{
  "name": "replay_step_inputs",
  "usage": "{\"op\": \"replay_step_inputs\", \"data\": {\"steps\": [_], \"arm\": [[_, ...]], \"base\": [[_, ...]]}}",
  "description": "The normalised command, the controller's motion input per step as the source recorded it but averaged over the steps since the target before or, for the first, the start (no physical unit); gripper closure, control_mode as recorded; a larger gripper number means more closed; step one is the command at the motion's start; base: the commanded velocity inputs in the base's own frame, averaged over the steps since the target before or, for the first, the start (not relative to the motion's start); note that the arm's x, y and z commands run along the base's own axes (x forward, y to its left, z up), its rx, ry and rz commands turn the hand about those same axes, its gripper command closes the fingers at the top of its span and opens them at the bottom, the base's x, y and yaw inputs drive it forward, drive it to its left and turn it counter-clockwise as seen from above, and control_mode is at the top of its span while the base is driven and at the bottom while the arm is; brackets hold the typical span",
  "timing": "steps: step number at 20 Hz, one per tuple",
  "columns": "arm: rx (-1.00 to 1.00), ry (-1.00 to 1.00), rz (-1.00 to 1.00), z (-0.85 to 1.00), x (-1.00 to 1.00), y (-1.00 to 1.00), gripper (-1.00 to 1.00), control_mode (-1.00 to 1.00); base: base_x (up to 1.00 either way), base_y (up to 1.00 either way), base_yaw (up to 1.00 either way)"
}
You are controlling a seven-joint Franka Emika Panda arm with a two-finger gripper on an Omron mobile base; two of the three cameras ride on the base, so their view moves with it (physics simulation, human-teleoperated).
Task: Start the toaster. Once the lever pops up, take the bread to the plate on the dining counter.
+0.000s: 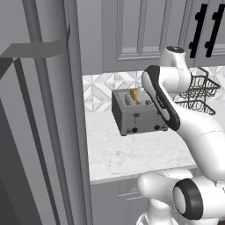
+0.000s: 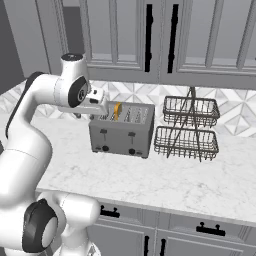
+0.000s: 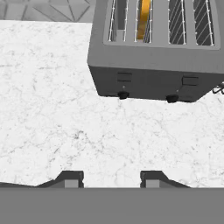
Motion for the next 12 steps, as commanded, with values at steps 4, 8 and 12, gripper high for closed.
{"op": "replay_step_inputs", "data": {"steps": [4,8,12], "arm": [[0.0,-0.02,0.0,0.0,0.0,0.0,-1.0,-1.0],[0.0,-0.03,0.0,-0.04,-0.06,-0.09,-1.0,-1.0],[0.0,0.01,0.0,-0.46,0.0,0.0,-1.0,-1.0]], "base": [[0.0,0.0,0.0],[0.0,0.0,0.0],[0.0,0.0,0.0]]}}
